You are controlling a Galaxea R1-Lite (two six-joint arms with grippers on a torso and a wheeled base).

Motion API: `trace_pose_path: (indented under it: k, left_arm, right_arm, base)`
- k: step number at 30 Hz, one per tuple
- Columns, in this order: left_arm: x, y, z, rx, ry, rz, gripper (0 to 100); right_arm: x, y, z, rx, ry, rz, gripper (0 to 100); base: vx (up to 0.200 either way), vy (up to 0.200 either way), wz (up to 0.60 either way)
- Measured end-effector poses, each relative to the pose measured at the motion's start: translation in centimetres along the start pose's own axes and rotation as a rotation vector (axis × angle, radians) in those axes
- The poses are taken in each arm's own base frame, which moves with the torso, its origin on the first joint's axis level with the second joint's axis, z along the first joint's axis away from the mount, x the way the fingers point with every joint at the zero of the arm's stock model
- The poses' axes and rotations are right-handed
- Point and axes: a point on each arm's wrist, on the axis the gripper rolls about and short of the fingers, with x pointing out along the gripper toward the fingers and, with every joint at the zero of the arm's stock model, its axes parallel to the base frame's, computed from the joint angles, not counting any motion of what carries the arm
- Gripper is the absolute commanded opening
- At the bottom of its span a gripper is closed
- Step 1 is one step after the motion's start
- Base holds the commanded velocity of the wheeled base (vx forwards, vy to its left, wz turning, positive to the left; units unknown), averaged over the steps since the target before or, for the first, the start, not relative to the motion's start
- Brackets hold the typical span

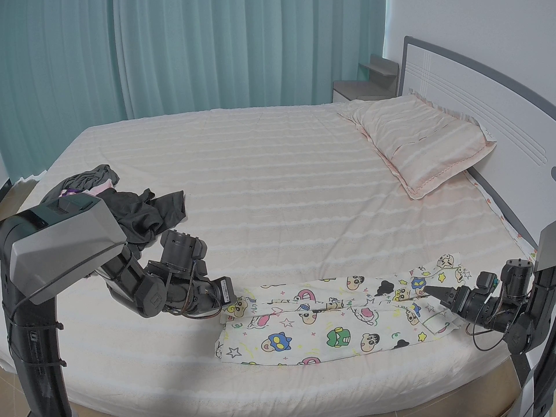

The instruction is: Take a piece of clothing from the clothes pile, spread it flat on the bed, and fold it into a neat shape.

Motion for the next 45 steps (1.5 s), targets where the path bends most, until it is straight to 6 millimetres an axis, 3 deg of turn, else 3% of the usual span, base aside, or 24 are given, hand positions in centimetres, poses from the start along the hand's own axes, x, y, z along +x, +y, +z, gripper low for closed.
trace_pose_path:
  k: [6, 18, 26, 33, 45]
  left_arm:
    - [-1.4, -0.1, -0.3, 0.001, -0.005, -0.002, 0]
    - [-3.4, 0.7, -3.3, 0.011, 0.035, 0.011, 0]
    - [-3.5, 1.3, -4.5, 0.016, 0.041, 0.011, 0]
    - [-3.2, 1.4, -4.7, 0.015, 0.049, 0.015, 0]
    - [-3.1, 1.4, -4.7, 0.008, 0.05, 0.017, 0]
  right_arm:
    - [0.0, -0.1, -0.1, 0.004, 0.005, -0.002, 100]
    - [0.0, -0.1, -0.1, 0.006, 0.006, -0.001, 100]
    - [-0.2, -0.3, 0.1, 0.011, -0.008, -0.015, 100]
    - [-0.7, -1.7, 1.8, 0.023, -0.093, -0.054, 100]
    - [0.3, -4.0, 2.4, 0.079, -0.079, -0.116, 100]
  base:
    - [0.0, 0.0, 0.0]
    - [0.0, 0.0, 0.0]
    - [0.0, 0.0, 0.0]
    - [0.0, 0.0, 0.0]
    - [0.0, 0.0, 0.0]
